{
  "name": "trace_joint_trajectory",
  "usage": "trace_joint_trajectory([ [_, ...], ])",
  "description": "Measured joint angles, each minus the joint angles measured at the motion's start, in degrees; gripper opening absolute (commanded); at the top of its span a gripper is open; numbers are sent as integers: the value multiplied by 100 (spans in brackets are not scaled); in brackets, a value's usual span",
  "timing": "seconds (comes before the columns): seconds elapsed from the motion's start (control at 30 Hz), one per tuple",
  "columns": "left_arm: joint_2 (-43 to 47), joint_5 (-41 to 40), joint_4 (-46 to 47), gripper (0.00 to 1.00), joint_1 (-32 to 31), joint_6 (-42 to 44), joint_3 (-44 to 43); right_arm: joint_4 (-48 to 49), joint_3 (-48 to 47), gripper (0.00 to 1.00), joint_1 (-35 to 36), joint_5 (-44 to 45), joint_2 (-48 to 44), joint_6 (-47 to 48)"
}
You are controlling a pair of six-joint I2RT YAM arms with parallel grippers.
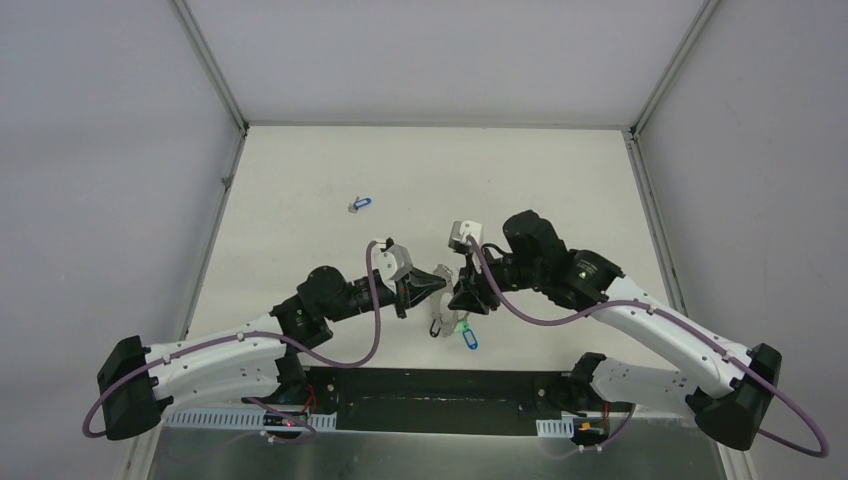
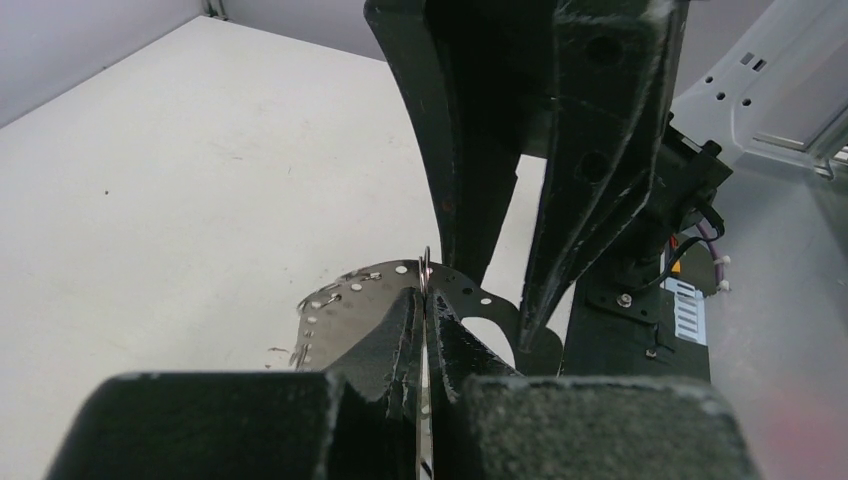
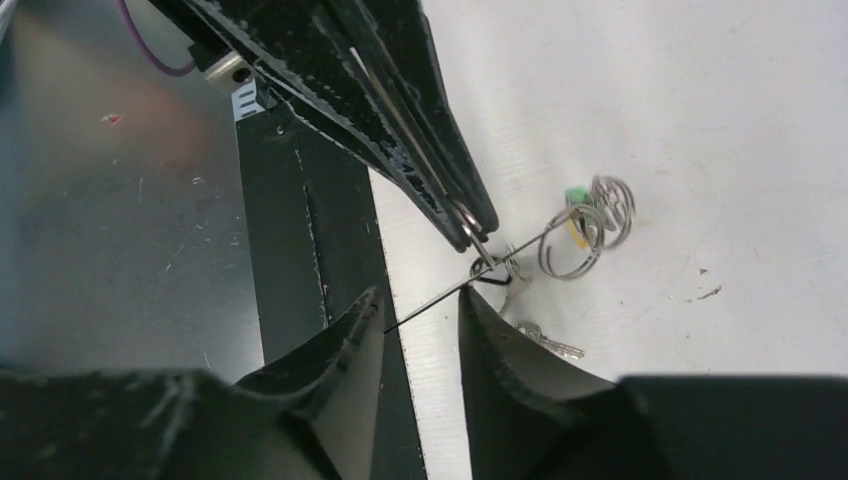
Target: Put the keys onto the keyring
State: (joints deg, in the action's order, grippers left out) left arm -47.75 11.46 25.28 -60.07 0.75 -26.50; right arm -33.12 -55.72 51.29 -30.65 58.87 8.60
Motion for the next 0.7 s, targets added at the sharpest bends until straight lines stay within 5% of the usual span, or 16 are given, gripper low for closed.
trace_joint_trajectory([
  [0.17, -17, -70, 46, 0, -2, -22, 0, -26, 4, 4, 9, 101, 105, 9],
  [0.4, -17, -79, 15, 0, -72, -190, 0, -155, 2, 2, 63, 345, 136, 229],
  [0.53, -17, -70, -85, 0, -74, -289, 0, -306, -28, 16, 195, 433, 160, 496],
  [0.7, -57, -168, -83, 0, -70, -323, -2, -273, -35, 55, 376, 179, 118, 719],
])
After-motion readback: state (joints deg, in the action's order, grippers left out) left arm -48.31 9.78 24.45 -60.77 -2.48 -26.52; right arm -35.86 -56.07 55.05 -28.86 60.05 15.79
